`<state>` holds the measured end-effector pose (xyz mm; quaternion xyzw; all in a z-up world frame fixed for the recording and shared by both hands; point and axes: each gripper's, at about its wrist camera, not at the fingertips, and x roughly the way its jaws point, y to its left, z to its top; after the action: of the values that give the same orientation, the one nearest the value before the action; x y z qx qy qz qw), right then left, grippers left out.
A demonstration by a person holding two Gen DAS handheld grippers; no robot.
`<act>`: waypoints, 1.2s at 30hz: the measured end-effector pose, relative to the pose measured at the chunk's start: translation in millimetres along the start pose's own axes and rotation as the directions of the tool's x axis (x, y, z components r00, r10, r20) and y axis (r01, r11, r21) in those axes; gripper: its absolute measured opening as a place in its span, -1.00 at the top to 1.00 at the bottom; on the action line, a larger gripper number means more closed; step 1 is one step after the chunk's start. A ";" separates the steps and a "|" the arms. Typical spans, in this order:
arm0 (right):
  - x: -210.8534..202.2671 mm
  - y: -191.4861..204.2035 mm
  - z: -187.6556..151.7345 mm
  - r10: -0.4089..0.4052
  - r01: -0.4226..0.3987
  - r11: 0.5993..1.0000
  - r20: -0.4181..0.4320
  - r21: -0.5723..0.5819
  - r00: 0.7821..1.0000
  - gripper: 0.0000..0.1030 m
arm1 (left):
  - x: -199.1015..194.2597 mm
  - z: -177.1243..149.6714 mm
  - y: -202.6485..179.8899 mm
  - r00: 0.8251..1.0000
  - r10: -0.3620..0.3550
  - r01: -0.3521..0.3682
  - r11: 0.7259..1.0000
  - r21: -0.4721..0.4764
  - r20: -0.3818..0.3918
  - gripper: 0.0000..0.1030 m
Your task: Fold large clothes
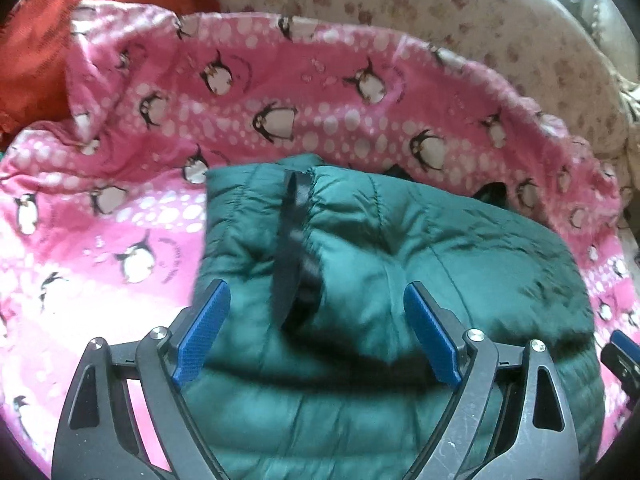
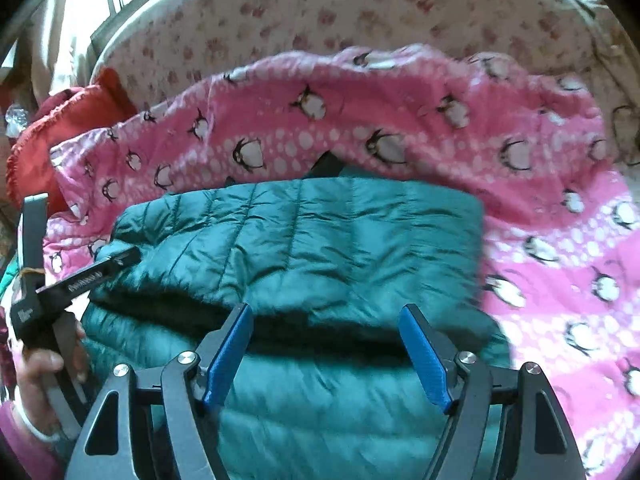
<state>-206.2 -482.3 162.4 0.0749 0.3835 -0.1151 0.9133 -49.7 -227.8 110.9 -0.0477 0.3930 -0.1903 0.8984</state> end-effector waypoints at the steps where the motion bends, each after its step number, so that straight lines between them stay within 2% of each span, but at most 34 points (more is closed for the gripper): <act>1: -6.7 -4.3 -4.3 -0.002 0.002 1.000 -0.005 0.005 1.000 -0.42 | -11.7 -3.6 2.1 1.000 0.015 -0.015 1.000 0.011 0.015 -0.72; 8: -47.2 -27.4 -41.1 -0.008 0.009 0.999 -0.015 0.047 1.000 -0.42 | -73.5 -29.7 14.3 0.996 0.061 -0.066 0.994 0.089 0.058 -0.72; 10: -54.1 -30.9 -50.9 -0.005 0.007 0.999 -0.031 0.050 1.000 -0.42 | -89.7 -39.0 17.4 0.993 0.091 -0.100 0.988 0.117 0.076 -0.73; 16: -77.1 -40.7 -76.4 -0.001 0.003 0.998 -0.033 0.056 0.999 -0.42 | -118.5 -65.8 24.4 0.989 0.121 -0.133 0.980 0.146 0.087 -0.72; 27: -100.0 -50.6 -117.5 -0.008 0.012 0.997 -0.052 0.070 0.999 -0.42 | -141.8 -103.4 32.0 0.989 0.133 -0.140 0.977 0.159 0.058 -0.72; 36: -104.7 -55.8 -145.7 -0.009 0.014 0.999 -0.114 0.049 0.993 -0.42 | -147.7 -133.6 40.2 0.992 0.124 -0.123 0.977 0.172 0.005 -0.72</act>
<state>-391.8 -487.2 133.7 0.1020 0.4323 -0.1256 0.8871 -225.6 -126.2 111.3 0.0551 0.3801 -0.1673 0.9080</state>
